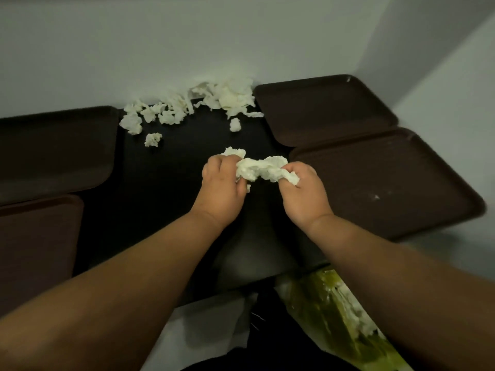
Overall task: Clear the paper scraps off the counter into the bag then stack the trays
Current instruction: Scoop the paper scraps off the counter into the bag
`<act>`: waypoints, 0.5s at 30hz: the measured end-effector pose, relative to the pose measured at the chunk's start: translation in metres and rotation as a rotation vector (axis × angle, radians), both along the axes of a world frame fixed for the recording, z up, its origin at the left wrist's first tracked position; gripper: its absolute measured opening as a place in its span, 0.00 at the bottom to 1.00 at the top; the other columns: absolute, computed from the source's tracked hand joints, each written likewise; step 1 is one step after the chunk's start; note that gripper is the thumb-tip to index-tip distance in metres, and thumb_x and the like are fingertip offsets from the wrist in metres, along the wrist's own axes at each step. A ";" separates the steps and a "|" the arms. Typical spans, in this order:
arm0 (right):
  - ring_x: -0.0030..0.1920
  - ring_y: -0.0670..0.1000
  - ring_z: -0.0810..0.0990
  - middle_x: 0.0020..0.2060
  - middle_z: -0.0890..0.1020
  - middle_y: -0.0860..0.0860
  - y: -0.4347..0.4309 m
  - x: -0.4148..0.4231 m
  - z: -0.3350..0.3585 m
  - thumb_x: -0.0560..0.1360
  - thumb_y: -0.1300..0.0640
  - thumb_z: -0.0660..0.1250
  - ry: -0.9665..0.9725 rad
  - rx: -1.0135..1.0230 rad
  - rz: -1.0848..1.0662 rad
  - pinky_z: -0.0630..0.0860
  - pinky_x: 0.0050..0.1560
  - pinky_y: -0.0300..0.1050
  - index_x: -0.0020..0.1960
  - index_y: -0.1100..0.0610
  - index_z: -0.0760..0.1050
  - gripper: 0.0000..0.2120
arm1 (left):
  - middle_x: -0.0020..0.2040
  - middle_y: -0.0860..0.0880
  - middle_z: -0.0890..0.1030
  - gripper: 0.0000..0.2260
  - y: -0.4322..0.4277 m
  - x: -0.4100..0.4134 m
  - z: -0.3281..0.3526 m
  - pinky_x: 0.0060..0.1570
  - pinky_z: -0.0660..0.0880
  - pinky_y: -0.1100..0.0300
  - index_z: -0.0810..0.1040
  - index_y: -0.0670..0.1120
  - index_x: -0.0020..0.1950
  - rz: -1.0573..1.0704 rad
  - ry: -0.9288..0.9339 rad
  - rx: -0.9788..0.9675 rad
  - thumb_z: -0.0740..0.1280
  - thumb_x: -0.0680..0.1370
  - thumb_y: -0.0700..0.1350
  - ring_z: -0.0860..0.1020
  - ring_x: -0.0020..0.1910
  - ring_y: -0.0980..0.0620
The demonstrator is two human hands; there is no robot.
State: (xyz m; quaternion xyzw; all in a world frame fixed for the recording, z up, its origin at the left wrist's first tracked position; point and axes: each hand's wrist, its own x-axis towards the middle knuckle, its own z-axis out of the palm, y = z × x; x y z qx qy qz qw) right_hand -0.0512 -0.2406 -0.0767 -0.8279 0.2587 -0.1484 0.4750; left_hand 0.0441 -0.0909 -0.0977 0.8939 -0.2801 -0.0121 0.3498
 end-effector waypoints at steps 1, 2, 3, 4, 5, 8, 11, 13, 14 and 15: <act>0.48 0.44 0.76 0.55 0.74 0.48 -0.003 -0.011 0.007 0.78 0.59 0.62 -0.014 0.003 -0.027 0.70 0.41 0.34 0.50 0.51 0.77 0.06 | 0.67 0.46 0.66 0.18 -0.007 -0.007 0.007 0.65 0.63 0.60 0.70 0.48 0.70 -0.025 0.003 -0.027 0.65 0.80 0.45 0.64 0.68 0.48; 0.47 0.44 0.76 0.55 0.74 0.48 -0.007 -0.021 0.014 0.78 0.59 0.62 -0.028 0.000 -0.056 0.70 0.39 0.33 0.50 0.51 0.77 0.06 | 0.67 0.45 0.66 0.18 -0.014 -0.014 0.015 0.64 0.62 0.61 0.70 0.48 0.70 -0.050 0.000 -0.049 0.65 0.80 0.44 0.64 0.68 0.48; 0.47 0.44 0.76 0.54 0.75 0.49 -0.012 -0.030 0.021 0.78 0.59 0.62 -0.043 -0.004 -0.088 0.69 0.39 0.33 0.49 0.51 0.77 0.06 | 0.67 0.45 0.66 0.18 -0.022 -0.020 0.022 0.64 0.62 0.61 0.69 0.48 0.69 -0.074 -0.008 -0.067 0.65 0.80 0.44 0.64 0.68 0.48; 0.47 0.44 0.77 0.54 0.76 0.49 -0.018 -0.039 0.029 0.77 0.58 0.62 -0.064 -0.010 -0.119 0.69 0.38 0.33 0.49 0.50 0.77 0.06 | 0.67 0.45 0.66 0.17 -0.031 -0.027 0.030 0.64 0.63 0.61 0.69 0.48 0.69 -0.096 -0.021 -0.085 0.65 0.80 0.44 0.64 0.68 0.48; 0.47 0.43 0.77 0.54 0.76 0.49 -0.024 -0.048 0.036 0.77 0.58 0.63 -0.083 -0.020 -0.149 0.68 0.38 0.31 0.49 0.50 0.77 0.05 | 0.66 0.46 0.66 0.17 -0.039 -0.032 0.038 0.64 0.64 0.60 0.70 0.48 0.69 -0.118 -0.037 -0.104 0.65 0.80 0.45 0.64 0.68 0.49; 0.46 0.43 0.77 0.53 0.78 0.49 -0.044 -0.077 0.056 0.78 0.56 0.63 -0.124 -0.061 -0.217 0.69 0.35 0.27 0.48 0.48 0.76 0.05 | 0.66 0.46 0.67 0.16 -0.066 -0.054 0.059 0.64 0.65 0.59 0.70 0.50 0.68 -0.187 -0.072 -0.151 0.64 0.80 0.46 0.65 0.67 0.49; 0.46 0.44 0.78 0.51 0.79 0.49 -0.067 -0.111 0.070 0.76 0.55 0.63 -0.161 -0.091 -0.294 0.71 0.38 0.32 0.47 0.48 0.77 0.04 | 0.66 0.46 0.67 0.17 -0.095 -0.083 0.074 0.65 0.66 0.59 0.70 0.49 0.69 -0.282 -0.052 -0.180 0.65 0.80 0.45 0.66 0.68 0.48; 0.45 0.45 0.79 0.48 0.80 0.48 -0.084 -0.135 0.076 0.76 0.55 0.64 -0.181 -0.102 -0.340 0.74 0.42 0.35 0.45 0.47 0.76 0.04 | 0.66 0.46 0.67 0.17 -0.119 -0.103 0.080 0.67 0.67 0.55 0.70 0.50 0.69 -0.354 -0.030 -0.181 0.65 0.80 0.47 0.66 0.68 0.48; 0.45 0.43 0.79 0.46 0.80 0.47 -0.092 -0.149 0.078 0.76 0.55 0.64 -0.181 -0.108 -0.361 0.73 0.41 0.31 0.44 0.46 0.75 0.05 | 0.66 0.46 0.68 0.17 -0.133 -0.115 0.081 0.67 0.68 0.53 0.70 0.50 0.69 -0.385 -0.020 -0.173 0.64 0.80 0.48 0.66 0.68 0.48; 0.43 0.42 0.78 0.45 0.80 0.46 -0.101 -0.164 0.080 0.77 0.56 0.64 -0.180 -0.111 -0.383 0.71 0.38 0.27 0.43 0.46 0.75 0.06 | 0.66 0.46 0.68 0.17 -0.147 -0.127 0.080 0.67 0.69 0.52 0.70 0.50 0.69 -0.414 -0.010 -0.163 0.64 0.80 0.48 0.66 0.68 0.48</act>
